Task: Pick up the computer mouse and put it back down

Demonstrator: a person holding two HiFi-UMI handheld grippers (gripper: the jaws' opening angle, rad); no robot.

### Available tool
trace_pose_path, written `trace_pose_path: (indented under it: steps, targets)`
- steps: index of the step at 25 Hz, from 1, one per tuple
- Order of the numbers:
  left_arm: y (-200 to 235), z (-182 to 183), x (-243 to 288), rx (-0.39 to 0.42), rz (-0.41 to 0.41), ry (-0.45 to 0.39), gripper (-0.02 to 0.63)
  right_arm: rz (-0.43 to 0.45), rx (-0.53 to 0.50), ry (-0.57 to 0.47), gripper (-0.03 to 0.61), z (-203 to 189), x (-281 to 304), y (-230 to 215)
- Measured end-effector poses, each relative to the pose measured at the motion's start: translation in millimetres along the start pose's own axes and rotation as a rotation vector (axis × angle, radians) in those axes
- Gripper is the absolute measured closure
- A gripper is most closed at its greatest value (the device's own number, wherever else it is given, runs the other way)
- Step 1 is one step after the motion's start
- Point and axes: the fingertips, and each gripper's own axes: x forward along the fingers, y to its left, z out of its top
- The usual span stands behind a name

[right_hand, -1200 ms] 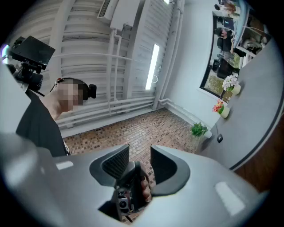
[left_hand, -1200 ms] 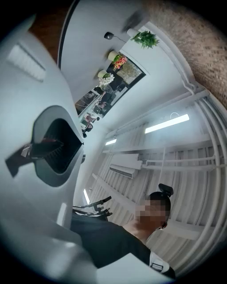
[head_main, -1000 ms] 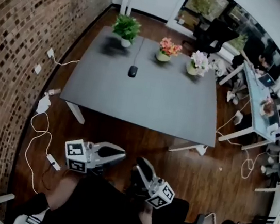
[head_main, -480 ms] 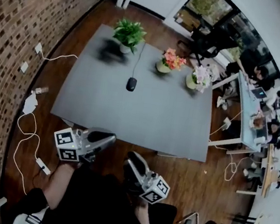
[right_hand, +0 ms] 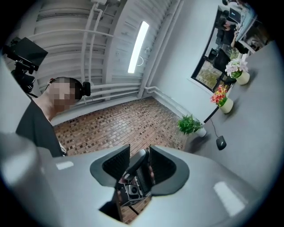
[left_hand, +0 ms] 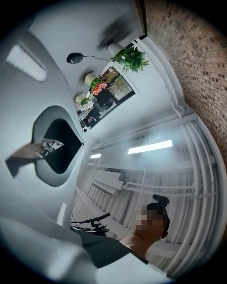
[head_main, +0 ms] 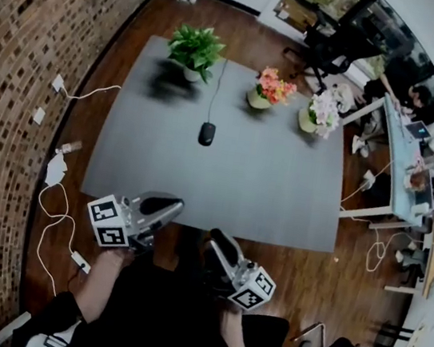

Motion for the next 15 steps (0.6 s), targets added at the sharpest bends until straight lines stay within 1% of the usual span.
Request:
trace_pose_path:
  steps: [3,8,12,15]
  targets:
    - [18,6,14,0.02,0.057,0.001,0.611,0.049,0.026,0.003,0.443,16,12,-27]
    - [48,2,58,0.05,0.177,0.04,0.611,0.135,0.046,-0.037,0.443,76,15,-67]
    - [72,-9,110,0.086,0.251,0.085,0.611,0.149,0.078,-0.08,0.443,120,-2,-119]
    - [99,-27,125,0.1,0.36,0.106,0.609,0.152,0.123,-0.094,0.443,131,-17,-153]
